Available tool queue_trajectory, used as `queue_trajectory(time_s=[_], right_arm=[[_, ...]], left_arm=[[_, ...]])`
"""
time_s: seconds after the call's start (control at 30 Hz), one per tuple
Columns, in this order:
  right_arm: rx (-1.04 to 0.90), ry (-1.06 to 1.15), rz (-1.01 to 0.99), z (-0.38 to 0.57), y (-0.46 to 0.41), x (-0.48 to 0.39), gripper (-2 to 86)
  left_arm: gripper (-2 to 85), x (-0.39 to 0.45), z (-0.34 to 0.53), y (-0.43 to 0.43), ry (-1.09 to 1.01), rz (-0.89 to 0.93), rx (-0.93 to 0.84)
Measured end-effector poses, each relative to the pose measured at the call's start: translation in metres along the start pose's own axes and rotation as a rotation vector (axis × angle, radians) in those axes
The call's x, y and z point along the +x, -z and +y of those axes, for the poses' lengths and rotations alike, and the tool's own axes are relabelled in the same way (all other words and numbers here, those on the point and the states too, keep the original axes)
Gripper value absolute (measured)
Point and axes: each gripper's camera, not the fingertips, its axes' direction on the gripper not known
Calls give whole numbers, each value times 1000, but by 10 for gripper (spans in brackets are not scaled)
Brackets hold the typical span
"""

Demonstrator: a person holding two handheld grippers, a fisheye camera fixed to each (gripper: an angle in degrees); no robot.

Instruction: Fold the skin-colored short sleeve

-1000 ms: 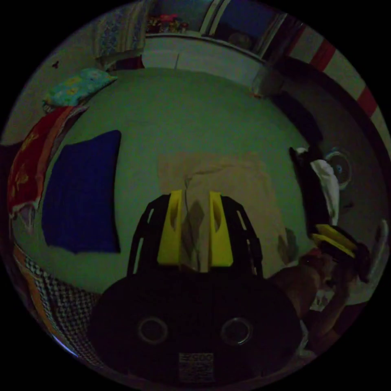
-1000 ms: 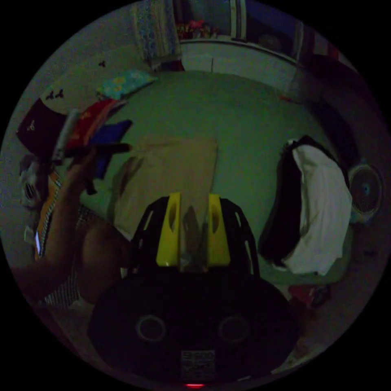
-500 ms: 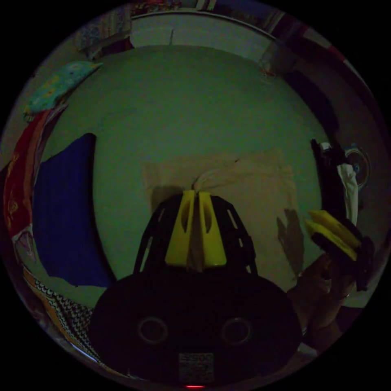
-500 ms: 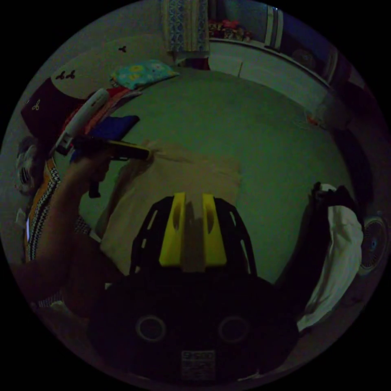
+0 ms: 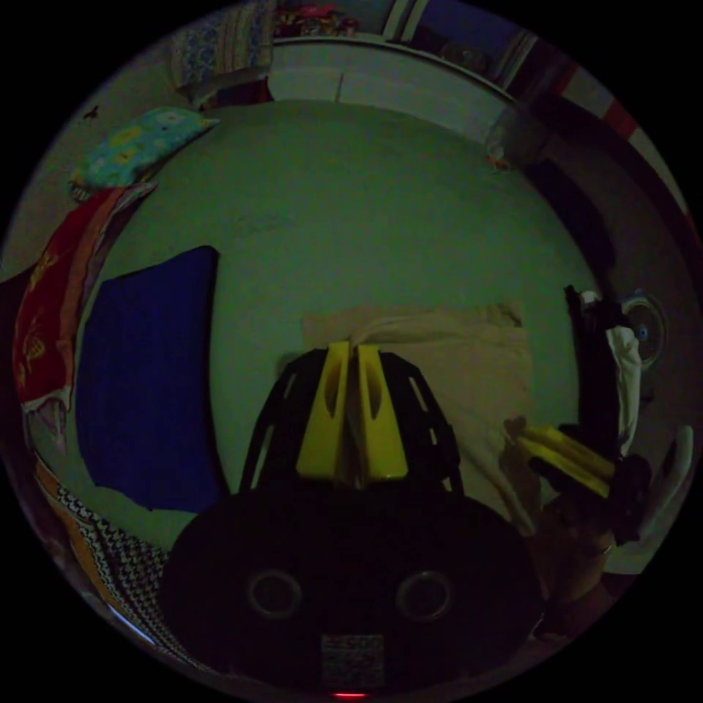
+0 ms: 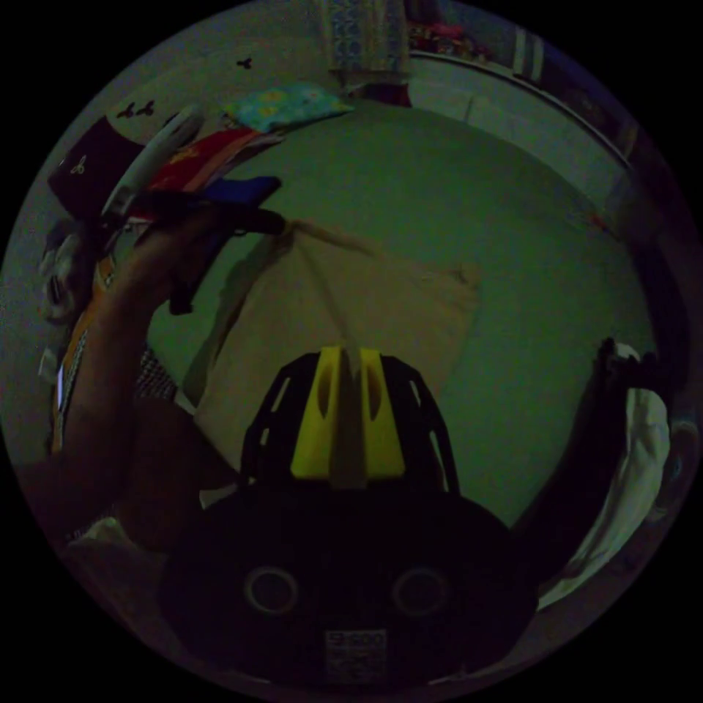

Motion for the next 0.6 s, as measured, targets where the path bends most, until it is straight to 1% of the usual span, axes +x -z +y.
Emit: queue_trajectory(time_s=[0.17, 0.27, 0.4, 0.47, 0.53, 0.6], right_arm=[[1, 205, -159, -5, -8, -32, 69], [-36, 285, -112, -6, -20, -50, 87], [-108, 298, -94, -11, -43, -56, 89], [-104, 283, -69, -13, -47, -55, 81], [-101, 262, -46, -16, -49, -51, 60], [-84, 245, -43, -19, -48, -46, 12]], left_arm=[[57, 2, -29, -17, 0, -14, -28], [52, 0, -42, -21, 10, -4, -12], [46, -1, -56, -29, 12, -20, -21], [44, 0, -66, -34, 7, -21, -24], [43, 0, -73, -36, 4, -26, -23], [41, 1, -80, -38, 1, -22, -21]])
